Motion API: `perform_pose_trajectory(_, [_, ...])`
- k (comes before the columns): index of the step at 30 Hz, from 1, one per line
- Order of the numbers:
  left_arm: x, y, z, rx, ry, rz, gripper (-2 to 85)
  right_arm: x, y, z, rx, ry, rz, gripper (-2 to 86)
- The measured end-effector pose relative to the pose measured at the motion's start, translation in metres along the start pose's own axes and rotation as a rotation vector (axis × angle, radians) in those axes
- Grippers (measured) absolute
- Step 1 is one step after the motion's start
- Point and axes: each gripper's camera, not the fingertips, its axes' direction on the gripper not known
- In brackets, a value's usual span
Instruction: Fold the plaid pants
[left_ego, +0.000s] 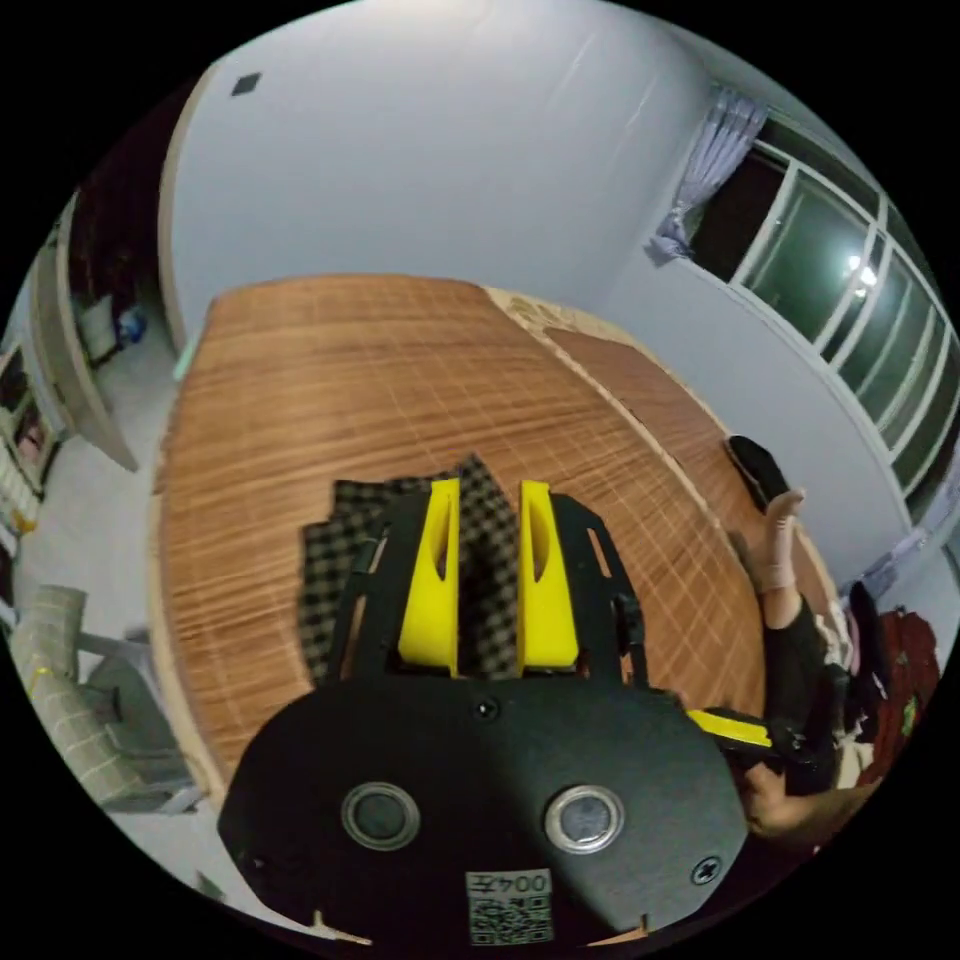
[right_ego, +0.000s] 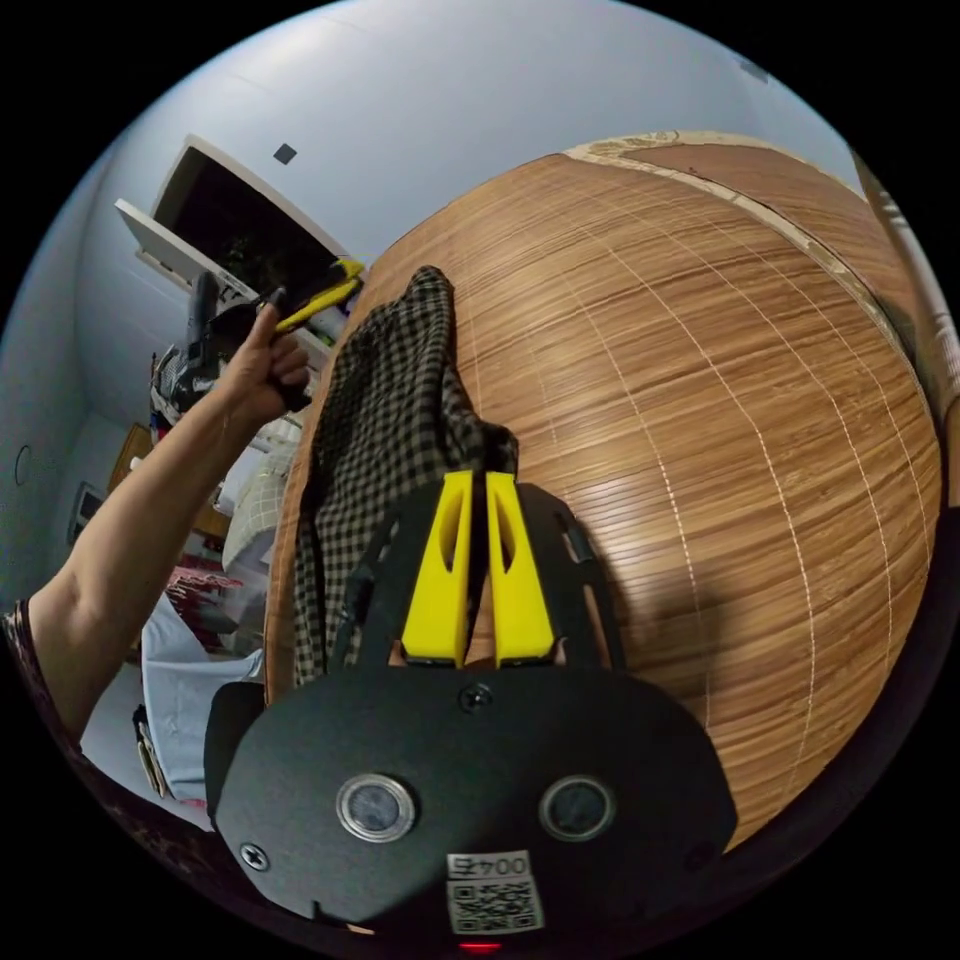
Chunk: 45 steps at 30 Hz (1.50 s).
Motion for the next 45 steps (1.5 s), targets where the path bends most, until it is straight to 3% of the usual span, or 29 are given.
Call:
perform_pose_trajectory(4, [-0.057, 0.019, -0.010, -0.090, -0.157, -0.164, 9.4, 0.000, 0.002, -0.010, 0.033, 0.007, 0.018, 5.2])
perform_pose_trajectory(8, [-0.096, 0.043, -0.007, -0.085, -0.095, -0.359, 11.5, 0.000, 0.004, -0.024, 0.085, 0.020, 0.020, 5.7])
perform_pose_trajectory(12, [-0.112, 0.049, 0.006, -0.114, -0.013, -0.425, 11.6, -0.009, 0.004, -0.037, 0.145, 0.040, -0.035, 5.5])
perform_pose_trajectory(16, [-0.112, 0.049, 0.012, -0.099, 0.074, -0.419, 4.9, -0.012, 0.000, -0.024, 0.046, -0.015, -0.062, 5.0])
perform_pose_trajectory(18, [-0.097, 0.044, 0.003, -0.062, 0.055, -0.348, 3.1, -0.012, 0.001, -0.023, 0.034, -0.015, -0.059, 4.6])
perform_pose_trajectory(22, [-0.011, 0.019, -0.043, 0.094, 0.157, 0.076, 1.4, -0.017, -0.002, -0.032, 0.034, -0.001, -0.081, 4.7])
perform_pose_trajectory(24, [0.011, 0.016, -0.053, 0.150, 0.081, 0.220, 1.1, -0.020, -0.001, -0.034, 0.028, 0.007, -0.090, 4.9])
perform_pose_trajectory(29, [-0.067, 0.033, 0.010, -0.036, 0.132, -0.125, 0.9, -0.019, 0.001, -0.033, -0.003, 0.022, -0.081, 5.1])
perform_pose_trajectory(32, [-0.079, 0.055, 0.029, -0.123, 0.025, -0.186, 1.3, -0.018, -0.001, -0.036, -0.019, 0.021, -0.078, 4.9])
perform_pose_trajectory(35, [-0.081, 0.070, 0.035, -0.156, 0.045, -0.242, 1.7, -0.016, 0.000, -0.040, -0.014, 0.010, -0.065, 4.7])
perform_pose_trajectory(42, [-0.053, 0.102, -0.015, -0.002, -0.063, -0.345, 2.8, -0.020, 0.005, -0.053, -0.014, 0.012, -0.069, 4.8])
perform_pose_trajectory(45, [-0.015, 0.127, -0.036, 0.033, 0.007, -0.272, 3.6, -0.022, 0.007, -0.060, -0.015, 0.005, -0.068, 5.3])
